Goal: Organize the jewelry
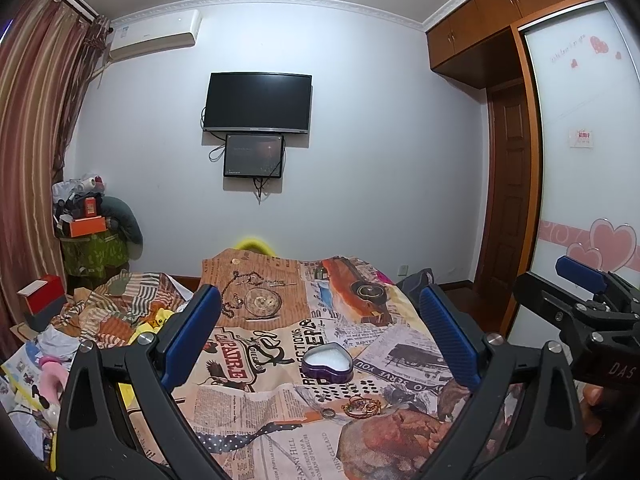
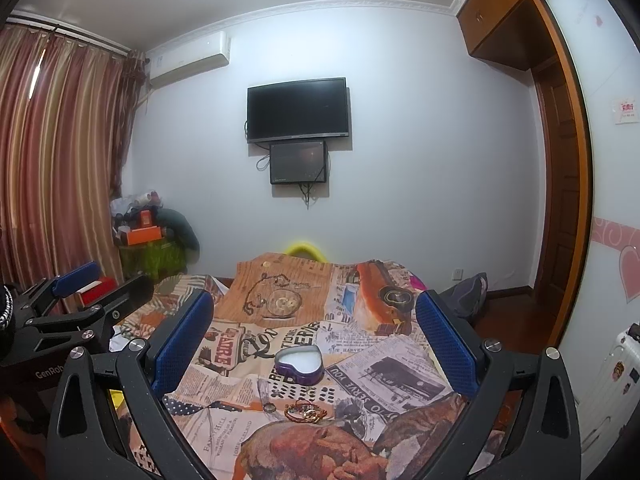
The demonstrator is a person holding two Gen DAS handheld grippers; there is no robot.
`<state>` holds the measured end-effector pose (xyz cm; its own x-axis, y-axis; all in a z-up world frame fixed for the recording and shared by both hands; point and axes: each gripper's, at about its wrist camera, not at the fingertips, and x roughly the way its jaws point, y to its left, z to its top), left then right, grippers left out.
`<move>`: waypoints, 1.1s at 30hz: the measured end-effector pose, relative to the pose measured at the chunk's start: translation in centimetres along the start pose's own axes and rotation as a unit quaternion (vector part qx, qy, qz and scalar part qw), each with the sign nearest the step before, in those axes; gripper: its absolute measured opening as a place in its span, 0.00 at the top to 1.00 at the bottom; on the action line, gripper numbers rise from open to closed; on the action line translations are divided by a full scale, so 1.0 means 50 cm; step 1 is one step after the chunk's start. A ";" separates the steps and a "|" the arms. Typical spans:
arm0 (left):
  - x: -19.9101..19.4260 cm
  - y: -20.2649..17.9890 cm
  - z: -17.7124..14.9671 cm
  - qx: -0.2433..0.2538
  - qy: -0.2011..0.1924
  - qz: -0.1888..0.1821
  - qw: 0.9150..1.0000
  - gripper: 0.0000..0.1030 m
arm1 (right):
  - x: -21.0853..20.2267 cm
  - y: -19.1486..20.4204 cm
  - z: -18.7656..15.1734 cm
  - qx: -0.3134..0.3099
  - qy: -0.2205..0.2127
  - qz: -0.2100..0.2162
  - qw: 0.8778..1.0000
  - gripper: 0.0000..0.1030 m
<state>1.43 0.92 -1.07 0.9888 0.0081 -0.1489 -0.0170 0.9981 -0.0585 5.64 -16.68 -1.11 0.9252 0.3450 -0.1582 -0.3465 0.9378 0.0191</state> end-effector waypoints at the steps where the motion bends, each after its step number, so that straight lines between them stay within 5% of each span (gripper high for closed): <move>1: 0.000 0.000 0.001 0.000 0.000 -0.001 1.000 0.03 | -0.001 0.000 -0.003 -0.001 0.000 0.000 1.000 0.03; 33: 0.006 0.004 -0.002 -0.002 0.003 -0.002 1.000 0.03 | 0.002 0.000 0.005 -0.001 0.003 0.000 1.000 0.03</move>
<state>1.69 1.11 -1.22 0.9878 0.0041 -0.1555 -0.0141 0.9979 -0.0636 5.79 -16.64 -0.85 0.9244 0.3441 -0.1645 -0.3460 0.9381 0.0179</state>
